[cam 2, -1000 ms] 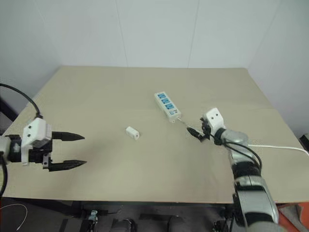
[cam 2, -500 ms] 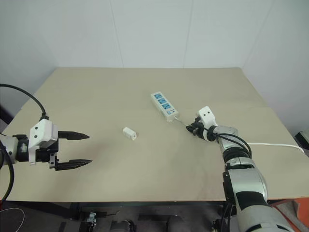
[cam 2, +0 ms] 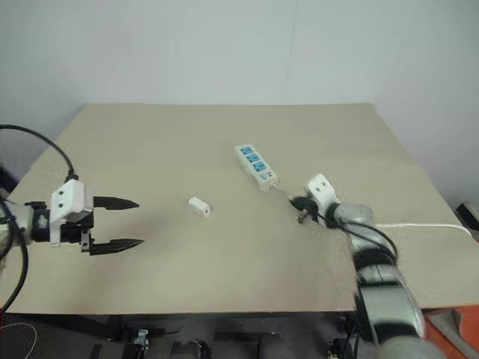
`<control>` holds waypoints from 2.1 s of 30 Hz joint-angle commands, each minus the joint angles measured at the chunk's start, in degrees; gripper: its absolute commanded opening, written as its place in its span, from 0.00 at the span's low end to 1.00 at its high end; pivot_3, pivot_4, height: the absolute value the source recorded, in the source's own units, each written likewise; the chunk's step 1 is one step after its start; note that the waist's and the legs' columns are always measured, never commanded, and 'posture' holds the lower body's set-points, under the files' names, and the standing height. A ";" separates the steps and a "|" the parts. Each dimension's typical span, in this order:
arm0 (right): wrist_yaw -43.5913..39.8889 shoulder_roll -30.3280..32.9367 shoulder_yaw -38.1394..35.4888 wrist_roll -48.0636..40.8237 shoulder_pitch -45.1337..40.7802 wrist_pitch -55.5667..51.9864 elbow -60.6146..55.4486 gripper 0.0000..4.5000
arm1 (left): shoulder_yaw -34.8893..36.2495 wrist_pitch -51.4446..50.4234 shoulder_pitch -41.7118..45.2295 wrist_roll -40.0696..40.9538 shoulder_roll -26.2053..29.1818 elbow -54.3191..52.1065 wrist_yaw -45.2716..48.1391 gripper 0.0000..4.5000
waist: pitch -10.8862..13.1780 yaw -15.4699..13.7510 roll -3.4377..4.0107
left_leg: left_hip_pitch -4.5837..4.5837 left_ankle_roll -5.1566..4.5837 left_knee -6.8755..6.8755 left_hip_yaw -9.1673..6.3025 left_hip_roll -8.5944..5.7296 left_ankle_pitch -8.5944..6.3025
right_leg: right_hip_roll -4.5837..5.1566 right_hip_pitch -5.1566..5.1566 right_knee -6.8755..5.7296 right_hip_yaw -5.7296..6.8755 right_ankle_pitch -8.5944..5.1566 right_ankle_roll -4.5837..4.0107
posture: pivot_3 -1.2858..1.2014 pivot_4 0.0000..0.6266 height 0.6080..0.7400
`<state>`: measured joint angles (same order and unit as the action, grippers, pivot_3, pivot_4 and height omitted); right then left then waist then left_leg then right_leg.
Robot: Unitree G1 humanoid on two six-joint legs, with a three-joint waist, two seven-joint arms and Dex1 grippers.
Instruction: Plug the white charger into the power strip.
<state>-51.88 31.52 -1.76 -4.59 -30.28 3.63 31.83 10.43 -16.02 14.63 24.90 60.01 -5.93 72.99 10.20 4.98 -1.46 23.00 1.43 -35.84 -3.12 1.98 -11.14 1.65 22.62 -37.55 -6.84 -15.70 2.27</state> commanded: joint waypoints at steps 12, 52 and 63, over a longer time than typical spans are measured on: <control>8.70 0.89 -6.95 -8.28 29.92 -12.73 -42.78 0.30 | -8.47 3.73 15.04 -3.72 -2.02 10.65 7.60 1.00 | 0.02 -0.78 -0.02 | -0.72 0.00 -0.12 0.15 0.09 0.09 | -0.23 -0.38 -0.30 -0.26 -0.20 0.34 | 0.52 0.24 1.00; 32.10 -19.87 -0.85 -4.77 19.61 -15.34 -32.31 1.00 | -7.59 3.22 10.99 -5.79 -1.32 8.25 6.93 1.00 | -0.02 -0.96 -0.08 | -0.16 0.00 -0.12 0.11 0.14 0.09 | -0.22 0.06 -0.20 -0.19 -0.19 0.31 | 0.52 0.24 1.00; 31.52 -19.70 0.54 -3.53 19.15 -15.09 -29.30 0.76 | -8.78 4.04 14.93 -5.95 -2.85 9.43 7.39 1.00 | -0.13 -0.97 -0.26 | -0.20 0.00 -0.13 0.11 0.13 0.09 | -0.22 0.01 -0.21 -0.18 -0.18 0.31 | 0.52 0.24 1.00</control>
<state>-20.16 11.47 -2.08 -8.93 -11.27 -11.50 1.27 1.10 -12.79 27.46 18.35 57.17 3.43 80.08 10.07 4.01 -1.72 22.77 1.43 -35.97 -3.01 2.11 -11.05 1.43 22.61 -37.76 -7.02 -15.89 2.58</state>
